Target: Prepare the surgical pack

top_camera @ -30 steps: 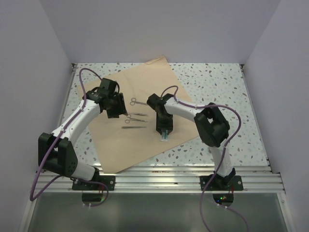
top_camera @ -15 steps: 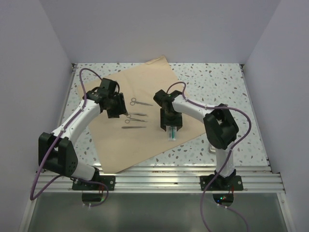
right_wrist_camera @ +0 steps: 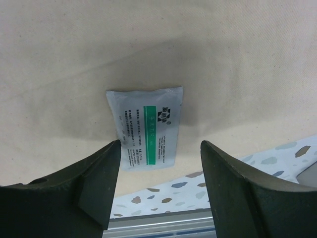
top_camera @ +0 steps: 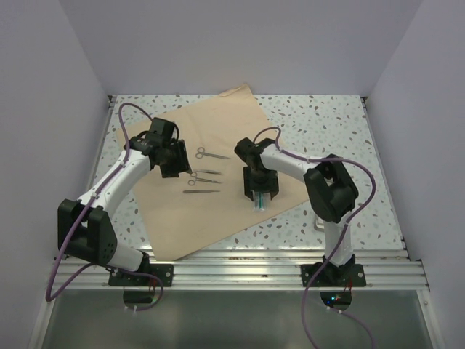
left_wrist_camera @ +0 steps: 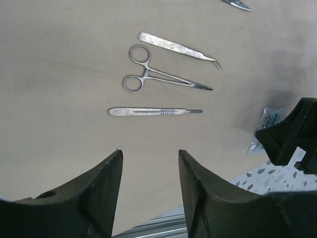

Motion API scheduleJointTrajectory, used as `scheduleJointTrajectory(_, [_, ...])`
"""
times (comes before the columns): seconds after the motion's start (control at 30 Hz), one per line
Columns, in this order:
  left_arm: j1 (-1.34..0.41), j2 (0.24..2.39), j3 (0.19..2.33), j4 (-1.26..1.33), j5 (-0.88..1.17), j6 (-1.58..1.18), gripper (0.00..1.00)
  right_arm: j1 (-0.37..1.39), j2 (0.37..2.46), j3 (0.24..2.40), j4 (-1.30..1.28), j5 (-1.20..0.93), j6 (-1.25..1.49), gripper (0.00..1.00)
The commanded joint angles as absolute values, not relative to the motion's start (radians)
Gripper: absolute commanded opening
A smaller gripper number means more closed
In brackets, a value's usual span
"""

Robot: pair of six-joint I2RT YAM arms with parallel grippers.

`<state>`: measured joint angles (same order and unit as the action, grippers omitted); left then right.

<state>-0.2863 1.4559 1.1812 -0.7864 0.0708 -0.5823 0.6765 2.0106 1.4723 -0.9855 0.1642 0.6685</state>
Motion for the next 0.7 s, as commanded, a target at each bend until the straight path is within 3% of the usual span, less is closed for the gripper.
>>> scheduleJointTrajectory(0.0, [-0.276, 1.448, 1.180, -0.770, 0.071, -0.572, 0.53, 0.663, 2.023, 1.465, -0.957, 0.153, 0.643, 0.69])
scheduleJointTrajectory(0.67, [-0.275, 1.470, 1.181, -0.762, 0.078, -0.574, 0.53, 0.664, 2.043, 1.477, -0.943, 0.107, 0.657, 0.64])
